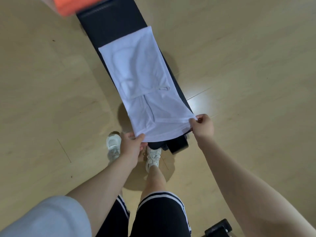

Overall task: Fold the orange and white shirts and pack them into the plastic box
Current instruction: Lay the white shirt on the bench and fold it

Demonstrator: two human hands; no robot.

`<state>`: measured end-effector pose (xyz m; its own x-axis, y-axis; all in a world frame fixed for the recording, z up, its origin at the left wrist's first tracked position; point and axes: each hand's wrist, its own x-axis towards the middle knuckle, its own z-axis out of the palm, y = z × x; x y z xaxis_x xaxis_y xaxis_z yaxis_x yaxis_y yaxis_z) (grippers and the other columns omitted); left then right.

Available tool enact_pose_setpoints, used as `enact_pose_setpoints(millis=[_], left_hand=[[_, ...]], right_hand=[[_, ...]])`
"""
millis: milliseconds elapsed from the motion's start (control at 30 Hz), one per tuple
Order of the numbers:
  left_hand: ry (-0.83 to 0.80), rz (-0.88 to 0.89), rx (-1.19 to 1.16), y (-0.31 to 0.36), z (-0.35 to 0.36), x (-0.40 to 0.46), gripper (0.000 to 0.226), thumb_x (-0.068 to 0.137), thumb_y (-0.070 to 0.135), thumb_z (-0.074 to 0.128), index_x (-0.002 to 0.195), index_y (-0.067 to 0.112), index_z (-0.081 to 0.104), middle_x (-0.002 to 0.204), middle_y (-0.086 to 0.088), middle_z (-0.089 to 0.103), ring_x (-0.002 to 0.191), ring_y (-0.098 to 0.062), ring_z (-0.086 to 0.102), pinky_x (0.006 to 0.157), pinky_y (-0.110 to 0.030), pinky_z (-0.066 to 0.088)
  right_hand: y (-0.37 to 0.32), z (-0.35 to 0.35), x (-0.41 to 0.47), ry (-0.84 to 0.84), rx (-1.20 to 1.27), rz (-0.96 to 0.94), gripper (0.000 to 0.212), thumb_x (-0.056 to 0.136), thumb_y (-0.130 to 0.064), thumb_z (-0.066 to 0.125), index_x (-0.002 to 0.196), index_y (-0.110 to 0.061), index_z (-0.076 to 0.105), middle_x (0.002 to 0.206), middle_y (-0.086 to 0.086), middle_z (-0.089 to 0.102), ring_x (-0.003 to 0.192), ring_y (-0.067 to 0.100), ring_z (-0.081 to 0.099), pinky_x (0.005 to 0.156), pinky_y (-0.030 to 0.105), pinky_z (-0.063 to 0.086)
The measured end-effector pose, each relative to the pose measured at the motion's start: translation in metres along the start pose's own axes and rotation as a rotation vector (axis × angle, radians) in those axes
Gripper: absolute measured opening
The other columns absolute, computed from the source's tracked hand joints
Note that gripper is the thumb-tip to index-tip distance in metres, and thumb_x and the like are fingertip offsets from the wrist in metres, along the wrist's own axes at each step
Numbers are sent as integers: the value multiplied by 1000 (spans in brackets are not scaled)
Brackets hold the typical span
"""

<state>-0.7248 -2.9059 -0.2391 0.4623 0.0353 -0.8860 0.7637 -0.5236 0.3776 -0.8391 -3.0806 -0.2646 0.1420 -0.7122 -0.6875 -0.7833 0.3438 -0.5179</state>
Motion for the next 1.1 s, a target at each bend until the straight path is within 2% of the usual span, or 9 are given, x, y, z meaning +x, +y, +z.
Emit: enact_pose_setpoints(millis=[100,333,533,667,767,833,900,1000,1100], left_hand=[[-28,71,34,32,-10,1,39,89,12,56,126,13,45,105,-10,62,66,-13,60,61,-20,45],[-126,130,17,133,-30,52,5,92,15,54,93,12,58,94,-5,63,73,-12,62,70,-23,46],[-128,81,-31,213,-47,126,13,91,19,55,78,16,57,75,-3,62,60,-7,60,58,-19,44],[-121,46,-8,248,-52,173,17,93,23,51,78,18,55,74,-2,60,57,-9,51,55,-19,40],[-110,93,177,257,-50,200,22,94,34,46,83,18,56,75,0,55,58,-12,43,53,-20,35],[-116,199,298,257,-47,214,23,90,37,52,87,15,57,77,2,52,64,-14,44,54,-18,37],[-158,307,394,256,-47,223,18,85,30,62,80,14,56,70,6,48,64,-12,44,55,-17,36],[-168,426,579,254,-52,235,22,83,19,65,70,7,52,62,-2,40,60,-17,35,57,-28,28],[-200,501,657,259,-59,238,20,84,16,63,70,8,52,60,0,42,56,-15,37,56,-27,30]], right_hand=[[-38,-2,0,-56,-99,-145,7,83,-15,52,80,-19,47,66,-3,53,57,15,49,49,24,34],[-134,38,38,-21,-95,-220,4,86,-17,49,86,-14,51,75,3,59,65,21,50,52,23,37],[-208,95,92,-7,-75,-196,2,85,-17,50,86,-15,51,68,2,57,53,13,45,49,25,34],[-240,134,130,2,3,-144,13,85,-20,50,72,-18,49,60,-4,54,58,15,48,59,27,40],[-248,156,156,7,-32,-123,18,88,-26,48,70,-22,50,74,-4,58,72,17,52,69,29,43],[-244,167,167,21,-74,-128,11,86,-21,48,88,-19,59,99,1,57,84,18,53,80,31,45],[-241,173,172,33,-166,-155,26,83,-15,51,108,-14,58,116,5,50,93,19,54,90,32,46],[-243,175,177,90,-298,-158,28,82,-17,52,109,-14,60,118,6,52,107,26,53,94,39,46],[-245,170,178,147,-411,-183,20,84,-21,54,100,-16,65,121,6,52,114,27,46,92,31,40]])
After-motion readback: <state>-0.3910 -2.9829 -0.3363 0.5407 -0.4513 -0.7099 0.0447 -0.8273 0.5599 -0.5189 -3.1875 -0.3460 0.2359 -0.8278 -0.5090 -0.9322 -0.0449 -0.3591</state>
